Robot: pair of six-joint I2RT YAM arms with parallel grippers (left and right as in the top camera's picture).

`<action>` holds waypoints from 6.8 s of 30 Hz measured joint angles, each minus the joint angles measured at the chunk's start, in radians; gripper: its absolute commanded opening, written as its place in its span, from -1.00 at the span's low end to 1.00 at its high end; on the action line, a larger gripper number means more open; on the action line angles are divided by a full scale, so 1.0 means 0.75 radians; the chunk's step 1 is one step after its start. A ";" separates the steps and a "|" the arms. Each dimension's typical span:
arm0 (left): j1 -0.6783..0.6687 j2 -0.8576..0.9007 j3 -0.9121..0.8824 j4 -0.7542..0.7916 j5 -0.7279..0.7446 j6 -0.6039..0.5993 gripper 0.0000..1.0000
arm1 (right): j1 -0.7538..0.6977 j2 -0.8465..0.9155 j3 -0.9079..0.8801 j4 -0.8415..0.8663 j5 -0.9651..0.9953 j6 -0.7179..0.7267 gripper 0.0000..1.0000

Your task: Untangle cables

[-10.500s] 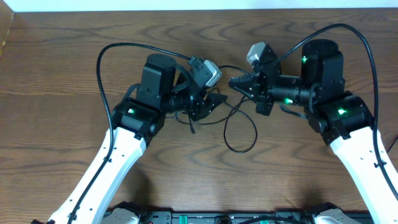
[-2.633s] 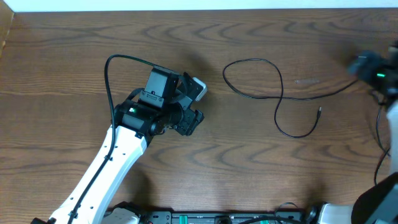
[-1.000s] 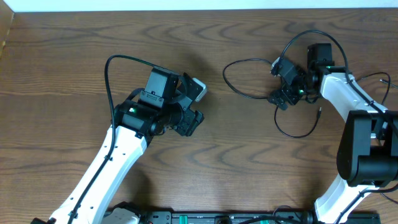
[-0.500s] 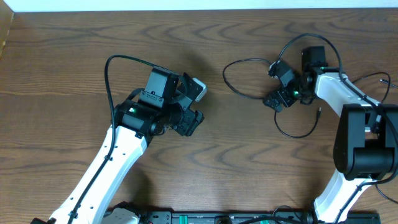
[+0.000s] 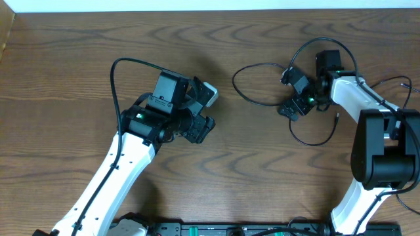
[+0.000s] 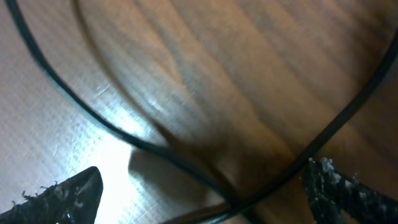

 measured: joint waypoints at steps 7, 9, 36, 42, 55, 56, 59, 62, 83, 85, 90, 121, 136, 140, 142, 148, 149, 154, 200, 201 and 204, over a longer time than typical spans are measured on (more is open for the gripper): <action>0.000 0.000 0.000 0.000 0.000 0.000 0.32 | 0.000 -0.001 0.003 -0.023 -0.001 -0.036 0.98; 0.000 0.000 0.000 0.000 0.001 0.000 0.32 | 0.000 -0.001 -0.001 -0.014 -0.001 -0.038 0.98; 0.000 0.000 0.000 0.000 0.000 0.000 0.32 | -0.001 -0.094 -0.329 0.505 -0.080 -0.014 -0.53; 0.000 -0.001 0.000 0.000 0.000 0.000 0.32 | -0.001 -0.094 -0.330 0.496 -0.108 0.022 -0.98; 0.000 0.000 0.000 0.000 0.000 0.001 0.33 | 0.002 -0.103 -0.350 0.573 -0.108 0.326 -0.98; 0.000 0.000 0.000 0.000 0.000 0.000 0.33 | 0.003 -0.107 -0.350 0.571 -0.102 0.338 -0.99; 0.000 0.000 0.000 0.000 0.000 0.000 0.32 | 0.003 -0.146 -0.352 0.552 -0.032 0.410 -0.98; 0.000 0.000 0.000 -0.004 0.000 0.000 0.33 | -0.003 -0.244 -0.352 0.553 0.064 0.481 -0.98; 0.000 0.000 0.000 -0.036 0.000 0.000 0.32 | -0.517 -0.743 -0.327 0.759 1.134 0.956 -0.97; 0.000 0.000 0.000 -0.035 0.000 0.001 0.32 | -0.602 -0.743 -0.327 0.725 1.215 1.059 -0.97; 0.000 0.000 0.000 -0.036 0.000 0.001 0.32 | -0.827 -0.743 -0.327 0.635 1.309 1.255 -0.97; 0.000 0.000 0.000 -0.048 0.000 0.000 0.33 | -0.995 -0.610 -0.327 0.575 0.358 1.510 0.40; 0.000 0.006 0.000 -0.048 0.001 0.000 0.33 | -0.612 -0.599 -0.327 0.341 0.432 1.428 -0.98; 0.000 0.018 0.001 -0.048 0.000 0.000 0.33 | -0.606 -0.542 -0.327 0.243 0.624 1.446 -0.97; 0.000 0.020 0.000 -0.048 0.001 0.000 0.33 | -0.607 -0.496 -0.327 0.176 0.718 1.490 -0.97; 0.000 0.020 0.000 -0.049 0.001 0.001 0.33 | -0.607 -0.360 -0.327 0.013 0.886 1.784 -0.97; 0.000 0.020 0.000 -0.049 0.001 0.000 0.33 | -0.607 -0.338 -0.327 -0.015 0.916 1.881 -0.97; 0.000 0.020 0.000 -0.069 0.001 0.000 0.33 | -0.608 -0.309 -0.327 -0.075 1.049 2.204 -0.97; 0.000 0.020 0.000 -0.068 0.001 0.001 0.33 | -0.835 -0.309 -0.326 0.727 0.134 1.563 -0.72; 0.000 0.020 0.000 -0.068 0.000 0.000 0.33 | -0.803 -0.309 -0.327 0.729 0.110 1.492 -0.73; 0.000 0.020 0.000 -0.068 0.000 0.000 0.33 | -0.710 -0.309 -0.326 0.727 0.075 1.277 -0.98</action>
